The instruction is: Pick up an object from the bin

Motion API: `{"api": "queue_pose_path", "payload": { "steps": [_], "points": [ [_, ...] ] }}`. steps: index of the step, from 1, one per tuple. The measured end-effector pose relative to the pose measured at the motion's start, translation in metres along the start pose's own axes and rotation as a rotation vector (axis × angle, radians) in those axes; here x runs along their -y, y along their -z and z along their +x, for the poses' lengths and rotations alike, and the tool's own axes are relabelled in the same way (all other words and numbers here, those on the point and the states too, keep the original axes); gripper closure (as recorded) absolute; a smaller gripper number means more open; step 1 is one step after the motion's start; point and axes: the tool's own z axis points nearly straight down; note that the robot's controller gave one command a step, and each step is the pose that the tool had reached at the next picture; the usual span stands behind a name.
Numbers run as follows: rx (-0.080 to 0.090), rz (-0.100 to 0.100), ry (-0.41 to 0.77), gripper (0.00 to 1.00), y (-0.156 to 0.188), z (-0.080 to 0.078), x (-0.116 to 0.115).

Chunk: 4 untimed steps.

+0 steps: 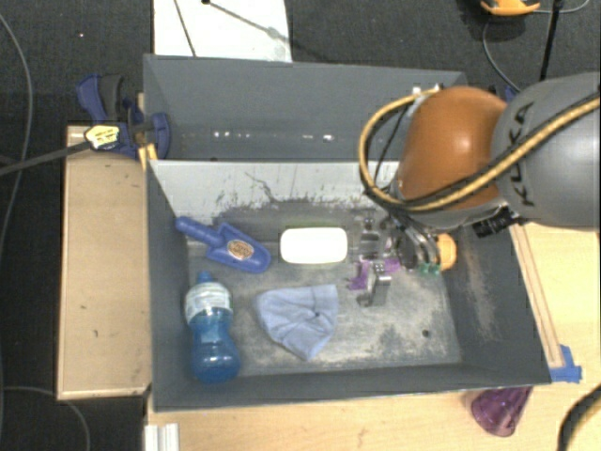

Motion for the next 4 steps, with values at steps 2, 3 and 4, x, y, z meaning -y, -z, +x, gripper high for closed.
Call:
{"api": "queue_pose_path", "payload": {
  "steps": [2,3,4],
  "points": [
    [0.008,0.0,-0.003,0.0,0.005,-0.002,0.0],
    [0.008,0.0,-0.003,0.0,0.005,-0.002,0.0],
    [0.015,0.001,0.063,0.0,-0.034,0.006,-0.026]
  ]
}}
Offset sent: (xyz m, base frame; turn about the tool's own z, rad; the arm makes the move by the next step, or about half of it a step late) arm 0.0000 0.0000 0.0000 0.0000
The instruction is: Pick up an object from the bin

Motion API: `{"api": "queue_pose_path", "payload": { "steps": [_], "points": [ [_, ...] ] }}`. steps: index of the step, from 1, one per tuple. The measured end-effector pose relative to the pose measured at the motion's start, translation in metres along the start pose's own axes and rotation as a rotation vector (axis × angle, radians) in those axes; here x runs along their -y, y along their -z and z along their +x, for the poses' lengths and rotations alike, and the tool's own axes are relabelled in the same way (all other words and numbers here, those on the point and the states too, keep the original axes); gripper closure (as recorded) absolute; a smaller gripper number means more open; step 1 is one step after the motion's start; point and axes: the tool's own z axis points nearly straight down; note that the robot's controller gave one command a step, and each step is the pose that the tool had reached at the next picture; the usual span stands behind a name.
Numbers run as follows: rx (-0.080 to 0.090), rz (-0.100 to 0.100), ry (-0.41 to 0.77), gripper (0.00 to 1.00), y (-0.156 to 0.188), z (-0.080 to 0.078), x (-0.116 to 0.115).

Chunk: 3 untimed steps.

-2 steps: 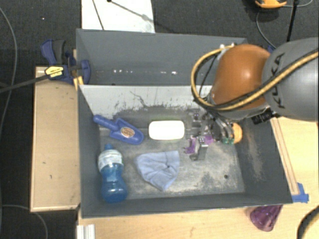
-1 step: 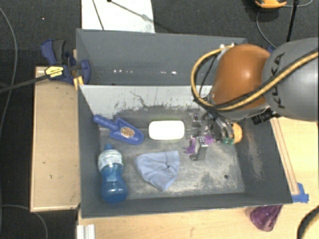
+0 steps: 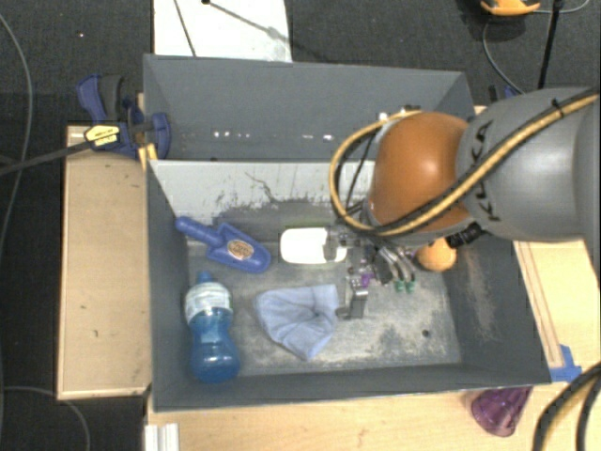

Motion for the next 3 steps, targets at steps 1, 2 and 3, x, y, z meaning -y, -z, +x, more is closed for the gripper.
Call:
{"api": "queue_pose_path", "payload": {
  "steps": [1,2,3],
  "points": [
    [-0.002,-0.001,0.069,0.0,-0.052,0.005,-0.031],
    [-0.002,-0.002,0.063,0.0,-0.071,0.001,-0.036],
    [-0.005,-0.002,0.025,1.0,-0.068,0.004,-0.038]
  ]
}}
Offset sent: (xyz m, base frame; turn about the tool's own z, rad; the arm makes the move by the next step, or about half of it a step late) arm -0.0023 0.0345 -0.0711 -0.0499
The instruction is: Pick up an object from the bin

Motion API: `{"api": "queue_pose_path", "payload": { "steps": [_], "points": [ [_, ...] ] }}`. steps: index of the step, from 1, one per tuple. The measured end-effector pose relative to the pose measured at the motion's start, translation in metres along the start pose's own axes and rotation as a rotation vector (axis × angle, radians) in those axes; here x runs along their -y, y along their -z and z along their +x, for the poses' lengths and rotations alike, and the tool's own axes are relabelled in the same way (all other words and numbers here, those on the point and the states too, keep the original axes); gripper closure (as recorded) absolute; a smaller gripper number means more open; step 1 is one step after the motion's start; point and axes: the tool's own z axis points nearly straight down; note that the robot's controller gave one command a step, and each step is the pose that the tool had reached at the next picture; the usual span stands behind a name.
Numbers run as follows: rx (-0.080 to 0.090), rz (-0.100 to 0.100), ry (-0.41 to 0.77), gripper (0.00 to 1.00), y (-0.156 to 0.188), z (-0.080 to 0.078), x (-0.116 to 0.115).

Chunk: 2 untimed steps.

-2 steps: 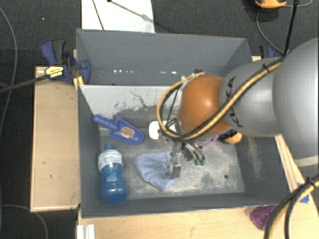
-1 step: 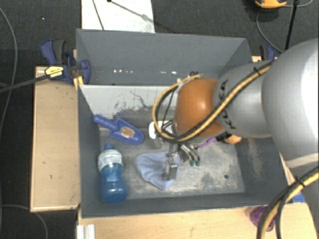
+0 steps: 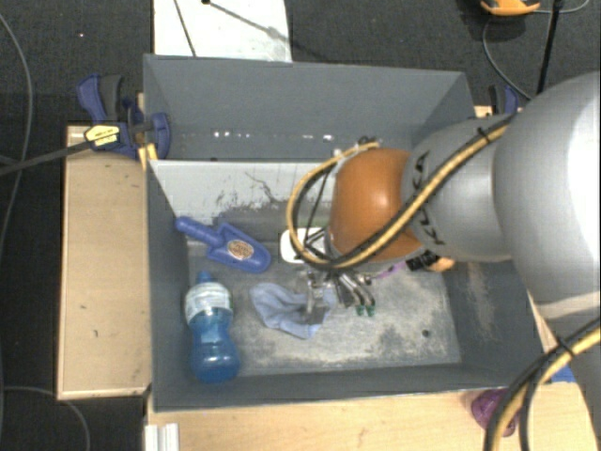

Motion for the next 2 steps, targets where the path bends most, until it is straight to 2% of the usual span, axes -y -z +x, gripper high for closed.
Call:
{"api": "queue_pose_path", "payload": {
  "steps": [1,2],
  "points": [
    [0.0,0.0,0.0,1.0,0.0,0.0,0.0],
    [0.002,-0.001,0.013,1.0,0.122,-0.024,-0.017]
  ]
}}
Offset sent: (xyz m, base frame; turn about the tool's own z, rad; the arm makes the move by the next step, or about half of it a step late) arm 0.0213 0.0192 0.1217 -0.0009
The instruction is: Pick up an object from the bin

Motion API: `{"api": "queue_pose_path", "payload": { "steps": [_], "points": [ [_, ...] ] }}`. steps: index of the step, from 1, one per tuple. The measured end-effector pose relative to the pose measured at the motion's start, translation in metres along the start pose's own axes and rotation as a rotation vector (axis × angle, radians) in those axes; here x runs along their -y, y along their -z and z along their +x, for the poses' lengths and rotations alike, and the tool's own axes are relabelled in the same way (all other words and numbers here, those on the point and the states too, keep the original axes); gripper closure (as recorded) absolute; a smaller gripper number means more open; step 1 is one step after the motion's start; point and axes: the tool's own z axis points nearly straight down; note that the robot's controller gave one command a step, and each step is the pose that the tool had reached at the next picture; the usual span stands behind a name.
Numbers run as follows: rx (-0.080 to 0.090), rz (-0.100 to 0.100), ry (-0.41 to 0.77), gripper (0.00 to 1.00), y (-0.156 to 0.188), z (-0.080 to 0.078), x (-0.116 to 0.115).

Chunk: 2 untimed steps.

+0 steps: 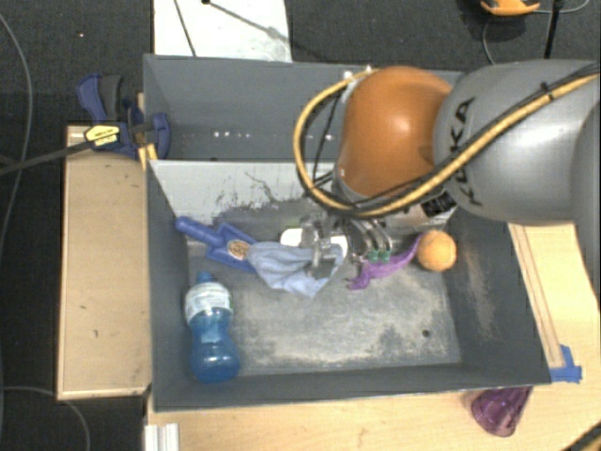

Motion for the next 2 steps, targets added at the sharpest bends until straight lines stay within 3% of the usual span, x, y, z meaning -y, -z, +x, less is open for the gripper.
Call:
{"api": "queue_pose_path", "payload": {
  "steps": [1,2],
  "points": [
    [0.0,0.0,0.0,1.0,0.0,0.0,0.0],
    [0.015,-0.001,0.07,1.0,0.188,-0.013,-0.011]
  ]
}}
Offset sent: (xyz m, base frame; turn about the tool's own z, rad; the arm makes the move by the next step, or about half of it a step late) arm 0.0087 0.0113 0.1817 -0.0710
